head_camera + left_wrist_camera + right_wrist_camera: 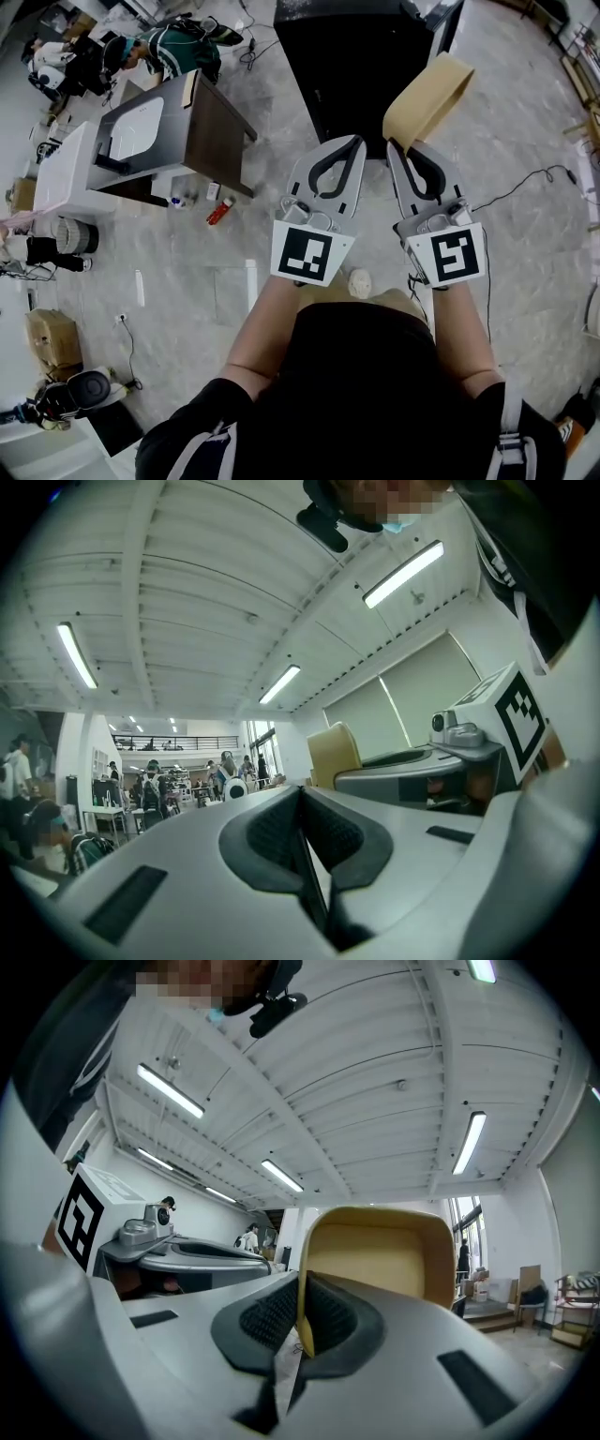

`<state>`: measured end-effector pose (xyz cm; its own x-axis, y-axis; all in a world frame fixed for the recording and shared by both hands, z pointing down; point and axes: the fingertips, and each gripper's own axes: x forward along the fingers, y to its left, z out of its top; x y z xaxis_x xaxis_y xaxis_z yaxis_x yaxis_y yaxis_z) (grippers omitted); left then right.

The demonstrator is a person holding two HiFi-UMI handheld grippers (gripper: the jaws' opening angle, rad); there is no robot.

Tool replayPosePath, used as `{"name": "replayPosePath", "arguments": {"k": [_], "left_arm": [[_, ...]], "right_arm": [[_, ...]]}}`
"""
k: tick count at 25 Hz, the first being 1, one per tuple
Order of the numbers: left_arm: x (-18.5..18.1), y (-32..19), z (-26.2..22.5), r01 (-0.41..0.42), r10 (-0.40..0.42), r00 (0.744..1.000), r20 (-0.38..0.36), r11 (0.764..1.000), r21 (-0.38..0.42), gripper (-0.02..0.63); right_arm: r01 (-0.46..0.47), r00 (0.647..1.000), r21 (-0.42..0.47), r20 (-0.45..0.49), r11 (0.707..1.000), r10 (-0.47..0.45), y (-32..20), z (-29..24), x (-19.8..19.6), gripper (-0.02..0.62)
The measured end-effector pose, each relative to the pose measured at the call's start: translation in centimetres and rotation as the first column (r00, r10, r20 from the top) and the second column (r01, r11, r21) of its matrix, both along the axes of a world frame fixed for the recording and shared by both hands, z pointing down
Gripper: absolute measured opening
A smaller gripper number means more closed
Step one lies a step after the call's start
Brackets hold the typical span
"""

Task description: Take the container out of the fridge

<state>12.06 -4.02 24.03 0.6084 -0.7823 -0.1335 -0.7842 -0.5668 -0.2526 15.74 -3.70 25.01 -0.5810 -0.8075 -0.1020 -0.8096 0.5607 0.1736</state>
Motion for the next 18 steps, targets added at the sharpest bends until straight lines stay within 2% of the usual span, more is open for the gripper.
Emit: {"name": "replayPosePath", "arguments": {"k": [2, 3, 11, 13, 16, 18], "left_arm": [[-0.1, 0.0, -0.4, 0.017, -0.017, 0.999, -0.044, 1.000, 0.002, 0.025], [0.1, 0.0, -0.6, 0.019, -0.018, 0.999, -0.043, 1.000, 0.006, 0.025], [1.7, 0.5, -0.5, -0.026, 0.022, 0.994, 0.107, 0.999, 0.035, 0.025], [1.6, 0.7, -0.4, -0.028, 0.025, 0.993, 0.112, 0.999, 0.030, 0.025], [1.0, 0.8, -0.1, -0.029, 0.027, 0.995, 0.099, 0.999, 0.019, 0.025], [0.7, 1.0, 0.2, -0.029, 0.027, 0.994, 0.102, 0.999, 0.019, 0.025]], "right_arm": [[-0.005, 1.000, 0.009, 0.021, 1.000, 0.005, 0.0, -0.3, 0.3, 0.038], [-0.008, 0.999, 0.013, 0.033, 1.000, 0.008, 0.0, -0.5, 0.5, 0.038], [-0.027, 0.997, 0.030, 0.070, 0.999, 0.024, 0.3, -1.6, 0.9, 0.038], [-0.026, 0.999, 0.026, 0.045, 0.999, 0.025, 0.4, -1.3, 0.8, 0.038], [-0.032, 0.997, 0.025, 0.074, 0.999, 0.030, 0.5, -1.5, 0.4, 0.038], [-0.031, 0.998, 0.020, 0.055, 0.999, 0.030, 0.8, -1.0, 0.3, 0.038]]}}
